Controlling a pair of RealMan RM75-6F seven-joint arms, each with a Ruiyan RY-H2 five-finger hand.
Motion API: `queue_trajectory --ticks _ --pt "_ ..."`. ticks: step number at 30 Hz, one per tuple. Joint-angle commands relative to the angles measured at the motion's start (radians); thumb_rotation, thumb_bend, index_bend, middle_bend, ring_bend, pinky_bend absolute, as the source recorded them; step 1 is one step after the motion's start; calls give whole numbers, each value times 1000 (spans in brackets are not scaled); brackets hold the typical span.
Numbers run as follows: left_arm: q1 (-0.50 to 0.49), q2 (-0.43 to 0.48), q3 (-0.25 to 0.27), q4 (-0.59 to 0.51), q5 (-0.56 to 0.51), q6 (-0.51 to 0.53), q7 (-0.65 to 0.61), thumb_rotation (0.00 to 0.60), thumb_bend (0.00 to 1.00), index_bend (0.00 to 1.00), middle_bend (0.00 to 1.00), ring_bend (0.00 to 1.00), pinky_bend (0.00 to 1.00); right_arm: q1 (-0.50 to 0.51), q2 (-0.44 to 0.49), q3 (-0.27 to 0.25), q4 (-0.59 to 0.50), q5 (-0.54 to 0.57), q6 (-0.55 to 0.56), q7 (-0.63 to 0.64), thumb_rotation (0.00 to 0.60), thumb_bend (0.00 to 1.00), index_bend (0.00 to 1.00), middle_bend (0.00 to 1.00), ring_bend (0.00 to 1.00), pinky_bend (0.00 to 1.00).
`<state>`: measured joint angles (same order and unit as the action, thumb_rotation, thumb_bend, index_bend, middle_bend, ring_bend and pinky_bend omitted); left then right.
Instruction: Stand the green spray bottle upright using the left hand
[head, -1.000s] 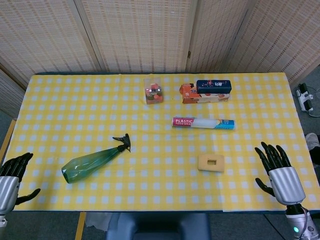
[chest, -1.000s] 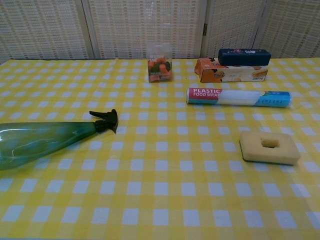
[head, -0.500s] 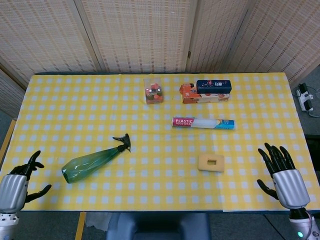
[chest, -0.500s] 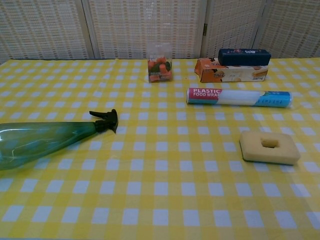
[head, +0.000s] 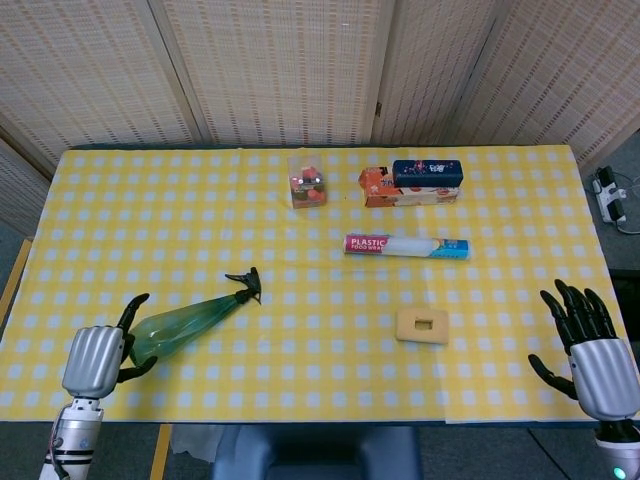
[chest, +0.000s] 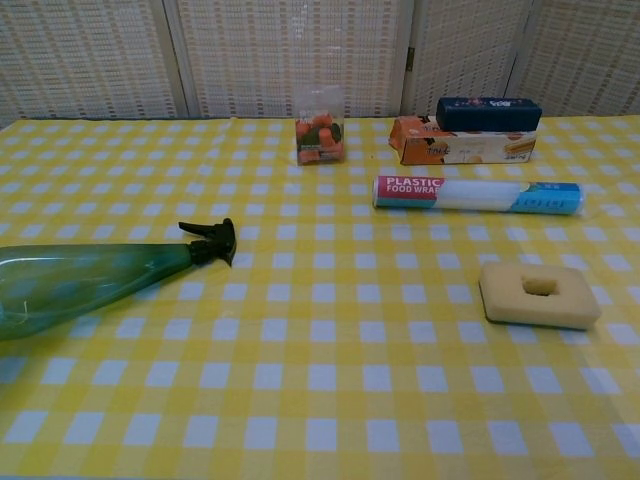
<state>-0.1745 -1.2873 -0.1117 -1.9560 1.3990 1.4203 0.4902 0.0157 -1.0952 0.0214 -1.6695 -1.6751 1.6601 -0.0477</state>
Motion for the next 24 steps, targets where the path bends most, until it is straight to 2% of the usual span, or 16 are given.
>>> queue_trajectory --ticks 1,3,8,15,24 --pt "-100 -49 -89 -93 -185 -75 199 600 149 254 1000 1000 1000 -7 10 5 0 15 4 18 600 256 0 0 0 0" --pt "-139 -80 -118 -116 -260 -68 306 600 149 277 1000 1000 1000 -10 19 6 -3 26 2 35 600 257 0 0 0 0" --pt "-243 -164 -186 -140 -443 -55 458 600 149 299 1000 1000 1000 -13 37 11 -2 29 5 75 600 257 0 0 0 0" --pt "-367 -272 -231 -55 -612 -64 529 600 149 308 1000 1000 1000 -4 56 13 1 28 -11 126 600 257 0 0 0 0" --pt "-486 -331 -281 38 -807 -56 568 600 149 322 1000 1000 1000 8 77 27 12 60 -39 189 600 257 0 0 0 0"
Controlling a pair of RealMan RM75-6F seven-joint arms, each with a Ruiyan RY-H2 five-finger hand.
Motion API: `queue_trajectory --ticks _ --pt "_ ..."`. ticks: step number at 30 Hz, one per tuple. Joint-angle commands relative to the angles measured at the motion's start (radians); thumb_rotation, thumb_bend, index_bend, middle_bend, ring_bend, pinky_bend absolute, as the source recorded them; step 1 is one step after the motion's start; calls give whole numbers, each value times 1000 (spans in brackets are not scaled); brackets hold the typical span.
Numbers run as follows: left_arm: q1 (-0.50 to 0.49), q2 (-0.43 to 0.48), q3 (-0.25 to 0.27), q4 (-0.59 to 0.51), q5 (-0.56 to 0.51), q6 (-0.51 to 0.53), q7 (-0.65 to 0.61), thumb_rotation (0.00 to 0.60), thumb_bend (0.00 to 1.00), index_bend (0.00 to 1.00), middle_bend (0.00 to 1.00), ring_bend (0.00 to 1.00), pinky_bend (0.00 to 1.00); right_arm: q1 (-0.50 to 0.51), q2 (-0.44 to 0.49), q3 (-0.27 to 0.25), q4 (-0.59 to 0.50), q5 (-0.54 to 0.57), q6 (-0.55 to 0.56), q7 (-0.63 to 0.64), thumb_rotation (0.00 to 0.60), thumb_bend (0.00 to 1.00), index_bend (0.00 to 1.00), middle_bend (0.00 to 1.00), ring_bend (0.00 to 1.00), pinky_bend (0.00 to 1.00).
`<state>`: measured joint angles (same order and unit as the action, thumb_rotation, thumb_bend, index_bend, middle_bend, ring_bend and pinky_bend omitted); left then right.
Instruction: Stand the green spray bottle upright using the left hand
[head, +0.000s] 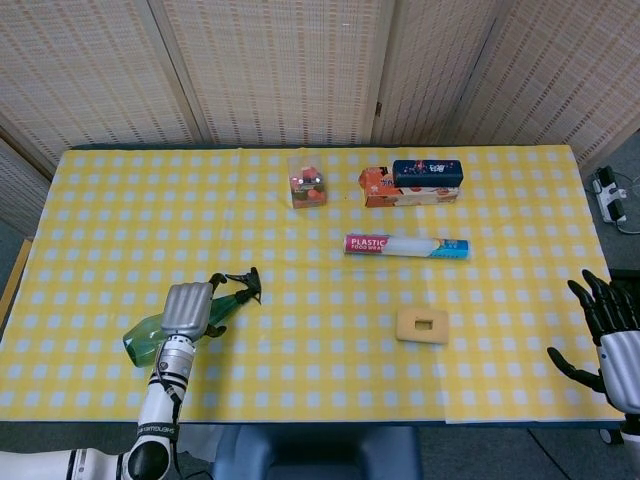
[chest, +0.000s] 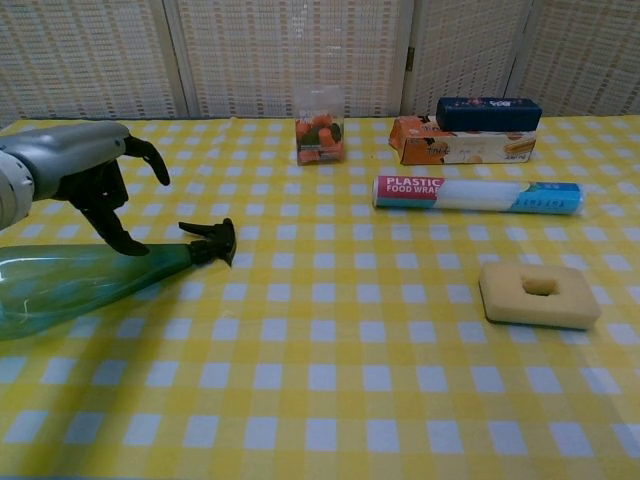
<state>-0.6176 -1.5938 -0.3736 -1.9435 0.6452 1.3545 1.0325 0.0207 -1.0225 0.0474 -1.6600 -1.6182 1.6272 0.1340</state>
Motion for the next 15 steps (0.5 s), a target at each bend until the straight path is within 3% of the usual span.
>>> queue_trajectory --ticks 1,7,15 --pt "-55 -30 -24 30 -74 16 36 600 149 327 1000 1000 1000 4 5 1 3 3 -9 11 600 257 0 0 0 0" --pt "-138 -59 -62 80 -210 57 122 600 149 348 1000 1000 1000 6 17 5 7 14 -16 45 600 257 0 0 0 0" --pt "-213 -117 -82 226 -299 1 72 600 148 390 1000 1000 1000 6 26 6 7 17 -19 80 600 256 0 0 0 0"
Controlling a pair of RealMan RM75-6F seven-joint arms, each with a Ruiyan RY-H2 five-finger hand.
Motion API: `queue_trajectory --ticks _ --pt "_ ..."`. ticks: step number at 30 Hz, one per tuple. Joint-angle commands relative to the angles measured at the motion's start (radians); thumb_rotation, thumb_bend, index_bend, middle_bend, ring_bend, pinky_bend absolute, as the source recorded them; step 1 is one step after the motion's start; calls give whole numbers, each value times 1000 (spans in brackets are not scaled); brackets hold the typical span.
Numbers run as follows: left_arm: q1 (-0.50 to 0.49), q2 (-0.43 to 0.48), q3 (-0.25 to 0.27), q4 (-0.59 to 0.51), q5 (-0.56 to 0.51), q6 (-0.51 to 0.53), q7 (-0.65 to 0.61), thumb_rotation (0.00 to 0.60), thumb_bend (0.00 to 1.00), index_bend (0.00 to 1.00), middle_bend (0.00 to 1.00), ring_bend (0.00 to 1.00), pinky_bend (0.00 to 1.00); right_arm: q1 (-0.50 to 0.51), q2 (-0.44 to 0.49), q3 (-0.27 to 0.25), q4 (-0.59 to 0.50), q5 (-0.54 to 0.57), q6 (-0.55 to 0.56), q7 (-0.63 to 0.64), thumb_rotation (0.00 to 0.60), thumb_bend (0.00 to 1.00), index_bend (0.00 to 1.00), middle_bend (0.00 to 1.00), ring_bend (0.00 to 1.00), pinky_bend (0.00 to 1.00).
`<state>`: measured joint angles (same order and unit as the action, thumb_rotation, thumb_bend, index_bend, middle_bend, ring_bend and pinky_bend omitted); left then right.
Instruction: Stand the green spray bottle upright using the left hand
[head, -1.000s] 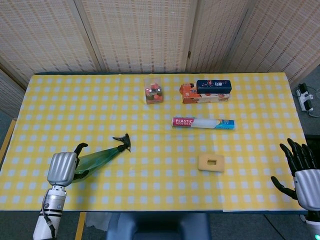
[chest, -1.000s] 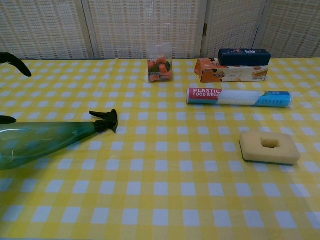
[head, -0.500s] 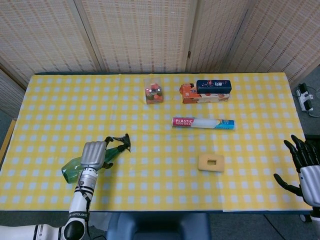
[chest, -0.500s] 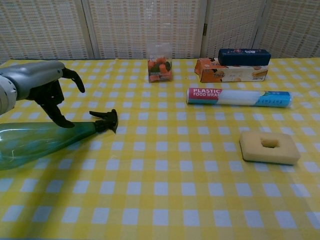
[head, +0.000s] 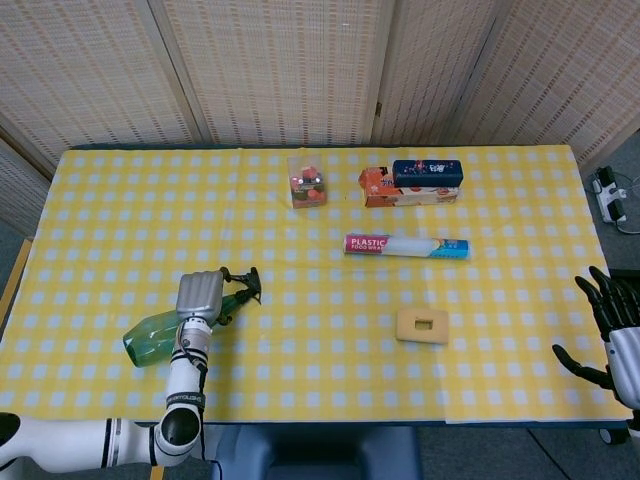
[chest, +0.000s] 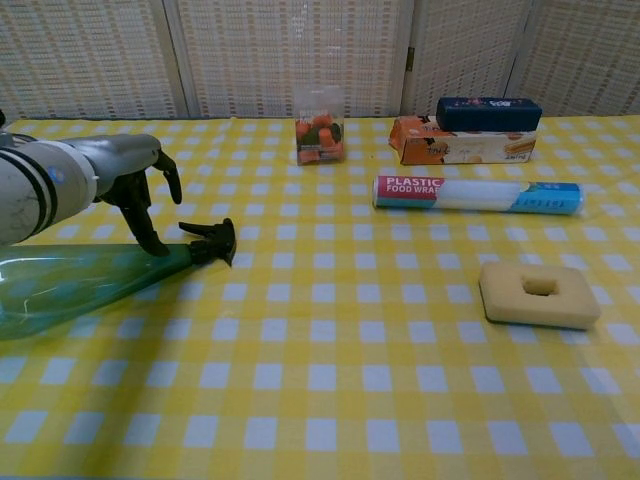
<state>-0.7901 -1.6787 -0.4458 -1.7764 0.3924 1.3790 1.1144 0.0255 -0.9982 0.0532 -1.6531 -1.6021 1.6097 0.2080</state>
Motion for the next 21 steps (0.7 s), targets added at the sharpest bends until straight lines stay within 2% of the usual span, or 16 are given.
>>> queue_trajectory --ticks 1,12,16,21 --pt "-53 -41 -9 77 -61 -24 0 600 148 391 1000 1000 1000 2 3 2 2 2 -2 11 600 256 0 0 0 0" --pt "-136 -88 10 217 -163 -43 39 600 149 400 1000 1000 1000 7 27 13 25 30 -20 89 600 257 0 0 0 0" --pt "-156 -102 -9 261 -230 -62 51 600 148 454 1000 1000 1000 4 32 14 30 36 -20 99 600 257 0 0 0 0" --pt "-196 -119 -18 316 -301 -54 106 600 148 468 1000 1000 1000 8 38 18 39 45 -31 128 600 256 0 0 0 0"
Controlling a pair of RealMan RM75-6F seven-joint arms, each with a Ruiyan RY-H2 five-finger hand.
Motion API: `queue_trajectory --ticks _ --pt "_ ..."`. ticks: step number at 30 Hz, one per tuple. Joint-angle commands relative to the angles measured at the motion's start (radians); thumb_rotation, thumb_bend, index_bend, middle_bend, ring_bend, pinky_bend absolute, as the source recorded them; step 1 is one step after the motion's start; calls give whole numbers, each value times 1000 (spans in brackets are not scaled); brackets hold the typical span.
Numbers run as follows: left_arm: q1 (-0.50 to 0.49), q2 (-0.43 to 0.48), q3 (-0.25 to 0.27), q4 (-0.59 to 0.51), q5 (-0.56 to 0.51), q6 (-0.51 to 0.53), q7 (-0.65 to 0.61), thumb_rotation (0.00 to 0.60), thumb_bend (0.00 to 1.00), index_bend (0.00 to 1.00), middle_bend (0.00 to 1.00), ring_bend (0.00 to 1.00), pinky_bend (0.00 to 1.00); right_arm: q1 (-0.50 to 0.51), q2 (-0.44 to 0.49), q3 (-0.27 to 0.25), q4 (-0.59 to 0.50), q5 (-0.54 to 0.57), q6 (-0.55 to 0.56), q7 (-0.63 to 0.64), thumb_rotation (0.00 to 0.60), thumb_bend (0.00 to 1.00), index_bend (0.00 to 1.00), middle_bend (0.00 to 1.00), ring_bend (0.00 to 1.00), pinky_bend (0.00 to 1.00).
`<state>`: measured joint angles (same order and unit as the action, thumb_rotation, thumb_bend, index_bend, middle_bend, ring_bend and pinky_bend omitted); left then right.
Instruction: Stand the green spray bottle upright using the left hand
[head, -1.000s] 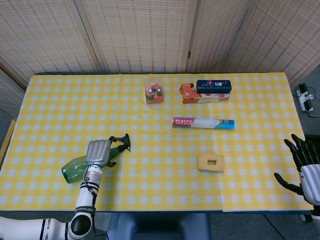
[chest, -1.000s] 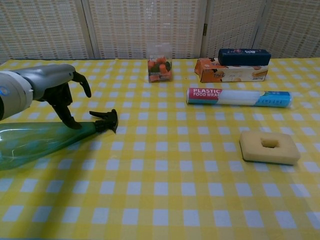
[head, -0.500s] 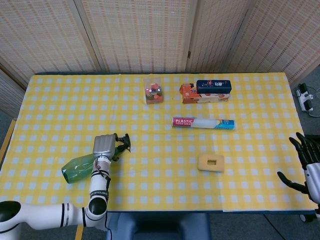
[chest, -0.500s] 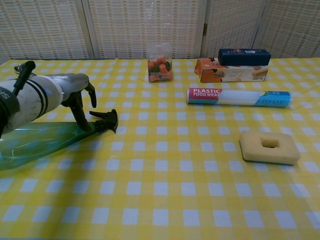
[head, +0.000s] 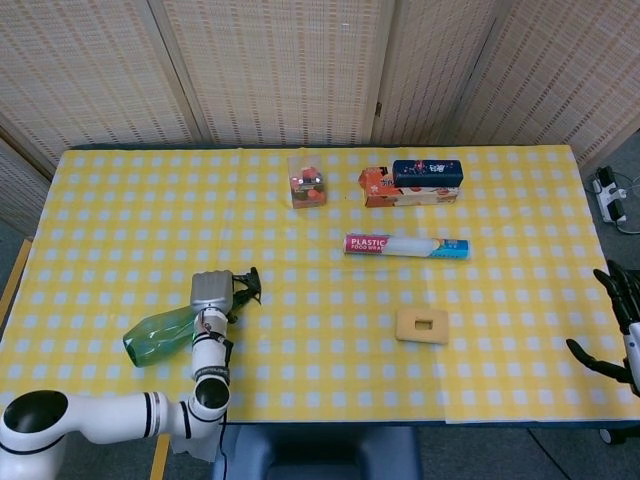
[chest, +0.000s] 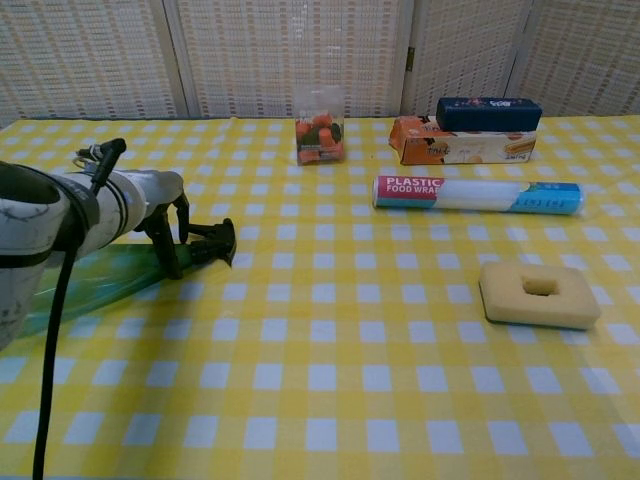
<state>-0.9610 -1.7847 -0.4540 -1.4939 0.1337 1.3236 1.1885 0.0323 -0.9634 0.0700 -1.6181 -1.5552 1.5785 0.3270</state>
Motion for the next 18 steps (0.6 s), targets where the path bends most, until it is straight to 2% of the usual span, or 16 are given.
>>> queue_trajectory --ticks 1,5,9,14,18 --pt "-31 -16 -12 43 -56 4 42 600 148 469 1000 1000 1000 0 5 2 6 -4 4 13 600 257 0 0 0 0" --pt "-51 -29 -18 84 -107 4 76 600 149 469 1000 1000 1000 -6 8 3 12 -7 16 31 600 256 0 0 0 0" --pt "-58 -38 -9 107 -105 10 79 600 164 490 1000 1000 1000 -9 9 2 15 -12 21 38 600 257 0 0 0 0" --pt "-53 -35 4 98 -84 31 68 600 311 564 1000 1000 1000 -11 8 1 15 -15 25 34 600 256 0 0 0 0" --pt "-44 -23 9 75 -78 43 63 600 469 670 1000 1000 1000 -12 7 0 13 -18 28 26 600 257 0 0 0 0"
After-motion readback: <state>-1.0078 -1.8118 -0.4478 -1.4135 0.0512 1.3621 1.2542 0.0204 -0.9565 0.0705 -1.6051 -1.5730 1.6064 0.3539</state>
